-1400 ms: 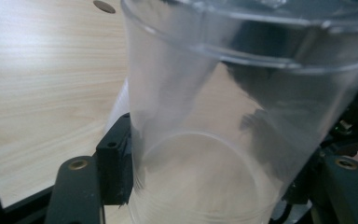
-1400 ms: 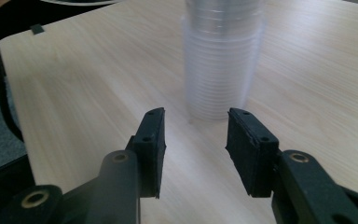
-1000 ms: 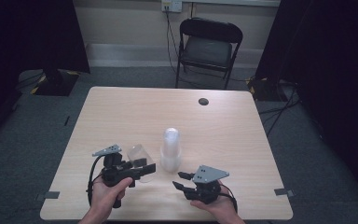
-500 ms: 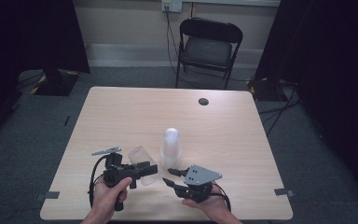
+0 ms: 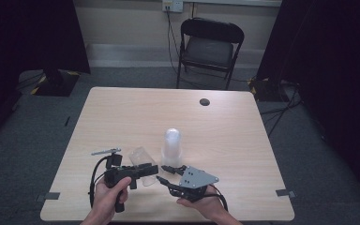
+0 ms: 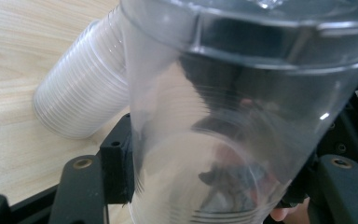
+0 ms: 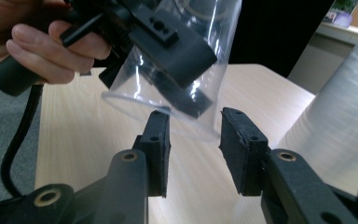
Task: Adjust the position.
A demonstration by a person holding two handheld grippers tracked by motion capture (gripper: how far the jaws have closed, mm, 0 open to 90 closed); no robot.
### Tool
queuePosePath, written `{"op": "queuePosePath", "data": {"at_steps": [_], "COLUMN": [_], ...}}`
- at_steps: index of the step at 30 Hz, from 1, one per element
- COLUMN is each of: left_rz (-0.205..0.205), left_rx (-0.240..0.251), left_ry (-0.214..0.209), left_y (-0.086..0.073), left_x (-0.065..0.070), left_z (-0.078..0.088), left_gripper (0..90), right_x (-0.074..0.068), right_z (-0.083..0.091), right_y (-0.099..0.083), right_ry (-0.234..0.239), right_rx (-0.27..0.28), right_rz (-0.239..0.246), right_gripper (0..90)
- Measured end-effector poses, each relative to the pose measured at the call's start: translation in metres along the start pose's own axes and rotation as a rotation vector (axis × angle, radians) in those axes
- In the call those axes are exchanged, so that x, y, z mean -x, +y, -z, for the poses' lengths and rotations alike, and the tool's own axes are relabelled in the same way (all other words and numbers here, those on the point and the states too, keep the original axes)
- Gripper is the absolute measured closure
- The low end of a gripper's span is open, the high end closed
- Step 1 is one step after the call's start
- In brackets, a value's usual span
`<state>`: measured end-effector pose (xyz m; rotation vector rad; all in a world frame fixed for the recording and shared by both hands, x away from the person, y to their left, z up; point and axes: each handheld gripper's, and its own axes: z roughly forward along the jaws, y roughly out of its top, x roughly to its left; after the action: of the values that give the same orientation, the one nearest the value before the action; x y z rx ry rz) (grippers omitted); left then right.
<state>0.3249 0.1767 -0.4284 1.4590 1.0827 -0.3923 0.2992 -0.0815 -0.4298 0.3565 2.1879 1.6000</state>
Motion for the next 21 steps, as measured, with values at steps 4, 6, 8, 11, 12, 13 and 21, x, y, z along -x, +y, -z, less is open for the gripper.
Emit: {"op": "queuePosePath", "data": {"at_steps": [4, 6, 8, 11, 12, 13, 21], "left_rz": [0.020, 0.035, 0.057, 0.052, 0.052, 0.060, 0.028], "left_rx": [0.004, 0.004, 0.005, 0.000, 0.000, 0.001, 0.013], "left_ry": [-0.028, -0.040, -0.068, -0.073, -0.073, -0.089, -0.106], "left_y": [0.000, -0.001, -0.002, -0.003, -0.003, -0.004, -0.007], "left_x": [-0.001, -0.001, -0.001, 0.002, 0.002, 0.003, 0.011], "left_z": [0.000, -0.001, -0.002, -0.004, -0.004, -0.005, -0.006], "left_gripper": [37.7, 37.7, 37.7, 37.7, 37.7, 37.7, 37.0], "right_x": [0.000, 0.001, 0.001, 0.001, 0.001, 0.001, -0.003], "right_z": [-0.004, -0.007, -0.011, -0.015, -0.015, -0.016, -0.018], "right_y": [0.001, 0.002, 0.002, 0.002, 0.002, 0.002, 0.002], "right_ry": [-0.010, -0.006, -0.016, -0.027, -0.027, -0.037, -0.062], "right_rx": [0.017, 0.023, 0.035, 0.054, 0.054, 0.066, 0.119], "right_rz": [0.006, 0.008, 0.001, 0.001, 0.001, 0.005, 0.031], "right_gripper": [65.7, 66.0, 66.6, 68.4, 68.4, 69.0, 70.7]}}
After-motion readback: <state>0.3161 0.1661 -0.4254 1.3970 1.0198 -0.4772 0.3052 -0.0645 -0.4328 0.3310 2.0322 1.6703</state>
